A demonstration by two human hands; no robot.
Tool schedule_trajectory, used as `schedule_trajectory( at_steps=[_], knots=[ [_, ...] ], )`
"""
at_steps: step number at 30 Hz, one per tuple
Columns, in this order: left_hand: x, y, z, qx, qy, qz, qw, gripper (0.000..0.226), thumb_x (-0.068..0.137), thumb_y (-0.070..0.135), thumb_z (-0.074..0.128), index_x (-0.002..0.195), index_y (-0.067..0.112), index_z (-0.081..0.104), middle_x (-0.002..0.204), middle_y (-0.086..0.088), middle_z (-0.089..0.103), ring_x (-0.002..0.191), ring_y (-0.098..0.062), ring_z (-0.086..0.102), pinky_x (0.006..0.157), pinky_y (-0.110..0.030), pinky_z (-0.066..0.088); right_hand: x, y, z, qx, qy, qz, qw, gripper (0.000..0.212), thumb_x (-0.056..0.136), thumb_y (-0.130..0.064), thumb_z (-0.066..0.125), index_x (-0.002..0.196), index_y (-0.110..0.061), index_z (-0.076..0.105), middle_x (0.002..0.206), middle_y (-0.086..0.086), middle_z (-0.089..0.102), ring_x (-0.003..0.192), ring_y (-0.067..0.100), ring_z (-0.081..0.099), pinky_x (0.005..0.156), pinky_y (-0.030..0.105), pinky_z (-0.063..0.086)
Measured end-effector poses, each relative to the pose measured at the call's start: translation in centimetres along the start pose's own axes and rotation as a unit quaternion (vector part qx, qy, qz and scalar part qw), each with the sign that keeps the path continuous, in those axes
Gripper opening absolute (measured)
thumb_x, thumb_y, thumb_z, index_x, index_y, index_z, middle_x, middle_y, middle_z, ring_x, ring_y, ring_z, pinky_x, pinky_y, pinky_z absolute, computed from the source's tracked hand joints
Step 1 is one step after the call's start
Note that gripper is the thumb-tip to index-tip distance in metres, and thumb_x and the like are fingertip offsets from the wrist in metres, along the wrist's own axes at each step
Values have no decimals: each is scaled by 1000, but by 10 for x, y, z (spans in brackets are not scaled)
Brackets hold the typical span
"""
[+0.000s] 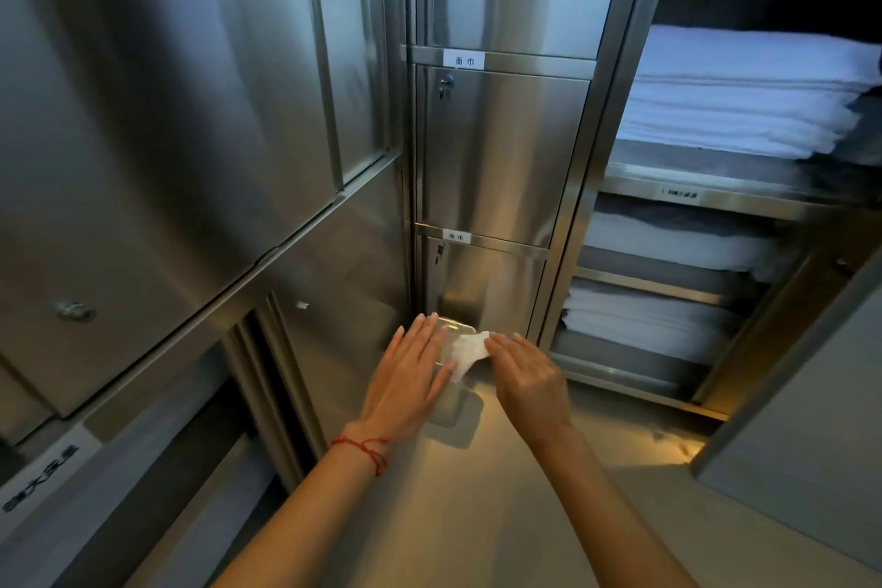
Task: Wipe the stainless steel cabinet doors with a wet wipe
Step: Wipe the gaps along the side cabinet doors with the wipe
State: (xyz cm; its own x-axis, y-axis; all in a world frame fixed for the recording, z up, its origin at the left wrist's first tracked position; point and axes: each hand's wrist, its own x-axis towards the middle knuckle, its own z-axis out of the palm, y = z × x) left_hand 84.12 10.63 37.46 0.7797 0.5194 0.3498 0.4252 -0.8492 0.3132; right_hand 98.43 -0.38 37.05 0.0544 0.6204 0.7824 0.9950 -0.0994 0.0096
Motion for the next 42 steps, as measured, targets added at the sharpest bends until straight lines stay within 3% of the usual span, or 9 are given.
schedule_trajectory(
  at_steps=[4, 8, 12, 19, 27, 34, 42],
  knots=[
    [31, 0, 9, 8, -1, 6, 1000, 75, 97, 55, 4, 137, 6, 45, 143, -11, 44, 134, -18, 23, 108, -48, 12, 12, 28, 10, -3, -2, 5, 1000, 47, 48, -1, 93, 91, 0, 74, 90, 15, 73, 81, 24, 72, 79, 37, 55],
    [66, -7, 21, 19, -5, 10, 1000, 75, 98, 54, 6, 135, 5, 48, 142, -11, 46, 133, -19, 25, 106, -50, 15, 24, 52, 28, -3, -2, 8, 1000, 47, 49, -1, 92, 93, 0, 74, 92, 15, 73, 82, 24, 72, 80, 37, 55],
    [101, -21, 38, 1, -2, 17, 1000, 95, 82, 69, -15, 146, 12, 26, 154, -1, 20, 138, -9, 1, 112, -27, -8, 39, 76, 53, -13, -3, 8, 1000, 47, 49, -4, 93, 92, 0, 74, 91, 14, 73, 82, 23, 72, 81, 37, 54],
    [178, -59, 52, -18, -3, 32, 999, 101, 77, 73, -19, 147, 13, 24, 154, 0, 14, 138, -9, -2, 112, -27, -9, 85, 118, 106, -22, -12, 5, 1000, 48, 47, -4, 92, 91, 0, 74, 92, 15, 73, 83, 24, 72, 80, 38, 55],
    [270, -109, 54, -13, 9, 60, 998, 76, 94, 59, 4, 142, 8, 33, 148, -6, 32, 138, -19, 16, 110, -45, 2, 154, 156, 165, -30, -6, 14, 999, 50, 48, -6, 93, 94, -1, 74, 94, 14, 73, 85, 24, 72, 76, 39, 57],
    [331, -128, 71, -27, -7, 50, 998, 86, 77, 74, -17, 140, 21, 9, 146, 10, 7, 137, -5, -4, 109, -22, -13, 192, 196, 207, -44, 3, 4, 999, 50, 46, -9, 94, 92, -3, 75, 93, 12, 73, 84, 21, 72, 82, 31, 50],
    [410, -134, 96, -9, -7, 10, 1000, 92, 71, 76, -24, 141, 23, 3, 147, 13, 0, 137, -1, -7, 108, -16, -14, 229, 271, 255, -21, 31, -31, 999, 48, 48, -9, 94, 92, -2, 75, 92, 13, 73, 83, 22, 72, 78, 34, 54]
  ],
)
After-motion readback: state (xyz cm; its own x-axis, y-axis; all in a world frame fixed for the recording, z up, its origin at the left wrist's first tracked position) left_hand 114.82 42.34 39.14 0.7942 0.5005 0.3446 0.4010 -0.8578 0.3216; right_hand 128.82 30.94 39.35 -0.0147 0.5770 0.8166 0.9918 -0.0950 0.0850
